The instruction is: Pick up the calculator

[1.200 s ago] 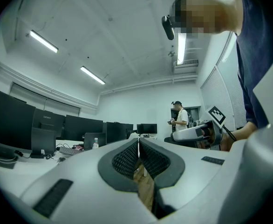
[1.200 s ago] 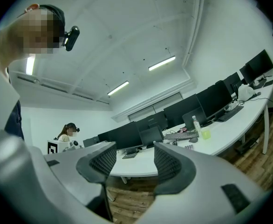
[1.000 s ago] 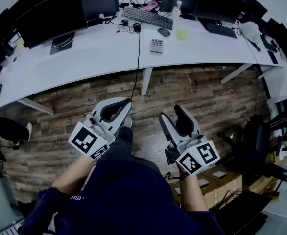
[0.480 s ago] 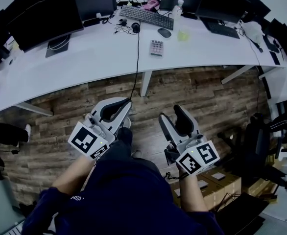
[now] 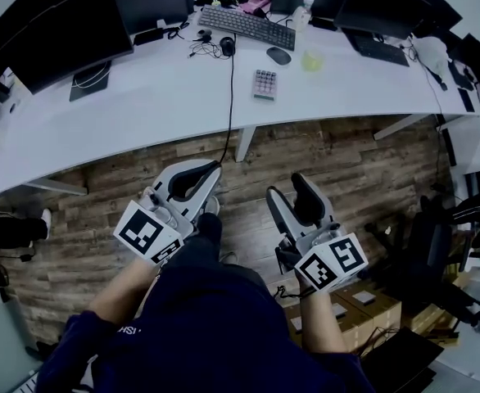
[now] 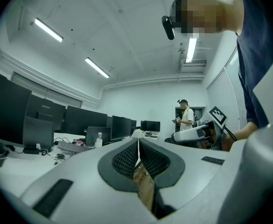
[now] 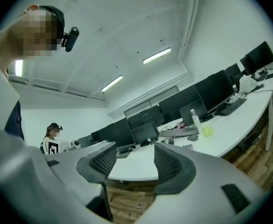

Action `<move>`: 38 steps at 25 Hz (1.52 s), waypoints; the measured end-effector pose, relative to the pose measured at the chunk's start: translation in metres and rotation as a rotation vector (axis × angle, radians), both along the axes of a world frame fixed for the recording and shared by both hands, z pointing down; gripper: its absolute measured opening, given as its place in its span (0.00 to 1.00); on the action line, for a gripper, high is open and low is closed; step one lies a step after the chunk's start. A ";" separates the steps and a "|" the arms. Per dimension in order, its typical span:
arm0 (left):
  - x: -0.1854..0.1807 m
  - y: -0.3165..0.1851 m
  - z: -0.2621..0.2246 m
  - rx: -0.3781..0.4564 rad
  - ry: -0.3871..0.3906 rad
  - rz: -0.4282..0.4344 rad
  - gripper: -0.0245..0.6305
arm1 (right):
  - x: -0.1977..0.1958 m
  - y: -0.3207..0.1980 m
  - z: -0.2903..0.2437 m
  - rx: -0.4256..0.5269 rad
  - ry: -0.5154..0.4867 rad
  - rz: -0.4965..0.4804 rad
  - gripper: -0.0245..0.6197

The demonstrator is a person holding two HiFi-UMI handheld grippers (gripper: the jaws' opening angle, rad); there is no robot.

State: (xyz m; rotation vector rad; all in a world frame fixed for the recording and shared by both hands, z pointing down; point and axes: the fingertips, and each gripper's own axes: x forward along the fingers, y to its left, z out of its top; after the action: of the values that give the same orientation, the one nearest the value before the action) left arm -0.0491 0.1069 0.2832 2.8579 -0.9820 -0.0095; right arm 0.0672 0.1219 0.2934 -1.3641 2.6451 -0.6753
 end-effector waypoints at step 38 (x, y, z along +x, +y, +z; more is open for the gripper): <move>-0.030 -0.216 0.029 -0.081 0.005 0.098 0.09 | -0.031 -0.207 0.030 -0.096 0.023 0.094 0.44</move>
State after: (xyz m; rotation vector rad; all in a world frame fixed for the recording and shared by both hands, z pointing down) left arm -0.0786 -0.1091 0.3117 2.8266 -0.8211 0.0316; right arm 0.0357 -0.0850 0.3232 -1.5197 2.5771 -0.7885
